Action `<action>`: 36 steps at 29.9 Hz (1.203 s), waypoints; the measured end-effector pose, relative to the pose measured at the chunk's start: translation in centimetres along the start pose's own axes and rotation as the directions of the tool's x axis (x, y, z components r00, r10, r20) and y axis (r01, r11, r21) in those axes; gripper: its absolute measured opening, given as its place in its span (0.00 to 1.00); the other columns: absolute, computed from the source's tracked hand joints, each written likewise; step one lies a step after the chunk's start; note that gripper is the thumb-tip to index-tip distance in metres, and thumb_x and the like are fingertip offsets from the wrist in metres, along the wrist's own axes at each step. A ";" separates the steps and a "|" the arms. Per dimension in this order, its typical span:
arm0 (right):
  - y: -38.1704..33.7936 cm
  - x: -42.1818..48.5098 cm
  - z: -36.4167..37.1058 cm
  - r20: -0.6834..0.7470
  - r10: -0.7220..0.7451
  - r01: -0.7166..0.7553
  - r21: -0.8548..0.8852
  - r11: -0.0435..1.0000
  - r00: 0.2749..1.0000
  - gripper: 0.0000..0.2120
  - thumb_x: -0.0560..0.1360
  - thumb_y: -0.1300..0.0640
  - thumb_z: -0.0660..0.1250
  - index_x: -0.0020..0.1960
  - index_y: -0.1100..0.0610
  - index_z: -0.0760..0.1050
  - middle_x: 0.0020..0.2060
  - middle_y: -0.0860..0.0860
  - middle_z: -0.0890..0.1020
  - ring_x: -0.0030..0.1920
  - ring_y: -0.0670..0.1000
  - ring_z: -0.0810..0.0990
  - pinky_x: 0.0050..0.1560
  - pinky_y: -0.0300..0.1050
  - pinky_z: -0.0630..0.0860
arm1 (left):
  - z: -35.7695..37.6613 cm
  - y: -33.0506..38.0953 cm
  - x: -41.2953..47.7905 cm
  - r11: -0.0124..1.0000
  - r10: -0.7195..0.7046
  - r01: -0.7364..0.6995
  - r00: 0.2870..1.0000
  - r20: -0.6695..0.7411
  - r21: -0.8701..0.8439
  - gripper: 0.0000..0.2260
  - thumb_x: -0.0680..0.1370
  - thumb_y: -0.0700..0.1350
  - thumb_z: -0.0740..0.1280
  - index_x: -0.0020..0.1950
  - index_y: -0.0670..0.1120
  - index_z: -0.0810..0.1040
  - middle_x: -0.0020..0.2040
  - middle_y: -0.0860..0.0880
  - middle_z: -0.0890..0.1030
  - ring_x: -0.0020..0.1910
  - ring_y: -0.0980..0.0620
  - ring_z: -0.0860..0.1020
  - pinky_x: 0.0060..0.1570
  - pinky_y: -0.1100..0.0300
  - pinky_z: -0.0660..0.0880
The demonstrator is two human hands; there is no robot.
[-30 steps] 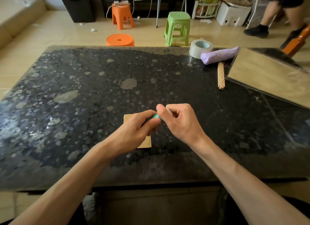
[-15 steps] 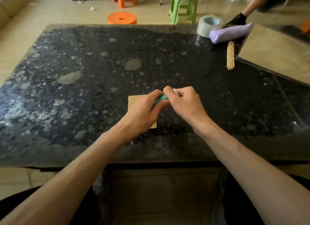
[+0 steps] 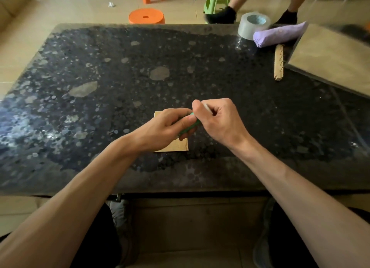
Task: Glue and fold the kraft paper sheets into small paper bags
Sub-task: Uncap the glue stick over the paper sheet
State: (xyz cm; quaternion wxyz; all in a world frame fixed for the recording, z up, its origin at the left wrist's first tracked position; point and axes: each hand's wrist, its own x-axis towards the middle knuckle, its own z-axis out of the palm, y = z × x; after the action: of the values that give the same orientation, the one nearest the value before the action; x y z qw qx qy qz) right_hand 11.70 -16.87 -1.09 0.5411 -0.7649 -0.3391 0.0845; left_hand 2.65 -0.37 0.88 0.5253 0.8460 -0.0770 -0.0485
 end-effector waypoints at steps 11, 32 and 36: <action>-0.3 -0.5 -0.3 0.035 -0.035 0.033 0.052 0.998 0.999 0.29 0.84 0.52 0.66 0.29 0.66 0.66 0.25 0.55 0.72 0.26 0.49 0.71 0.30 0.46 0.68 | -0.4 0.3 -0.4 0.998 0.022 -0.016 0.995 0.094 -0.057 0.20 0.87 0.49 0.55 0.54 0.32 0.75 0.40 0.41 0.73 0.37 0.48 0.71 0.39 0.58 0.69; -0.5 2.5 -6.8 -0.510 0.387 -0.301 0.247 0.921 0.768 0.23 0.74 0.47 0.70 0.24 0.53 0.71 0.23 0.43 0.66 0.28 0.48 0.63 0.31 0.51 0.60 | -0.5 -2.4 -1.9 0.991 -0.074 0.100 0.962 -0.262 0.089 0.13 0.86 0.48 0.58 0.51 0.41 0.76 0.39 0.40 0.77 0.36 0.45 0.73 0.38 0.47 0.74; -0.2 0.7 -7.8 -0.239 0.381 -0.420 -0.136 0.897 0.893 0.24 0.79 0.41 0.67 0.32 0.55 0.70 0.25 0.43 0.73 0.27 0.43 0.70 0.34 0.47 0.66 | -1.8 -2.9 -3.5 0.991 -0.077 0.110 0.939 -0.335 0.080 0.10 0.86 0.47 0.59 0.57 0.42 0.76 0.40 0.49 0.77 0.38 0.55 0.75 0.41 0.64 0.72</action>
State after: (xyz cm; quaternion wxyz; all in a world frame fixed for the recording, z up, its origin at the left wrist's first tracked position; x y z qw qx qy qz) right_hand 16.00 -22.46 2.34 0.4710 -0.8697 -0.1219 0.0829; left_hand -0.30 3.10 -0.97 0.4857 0.8696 0.0504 0.0730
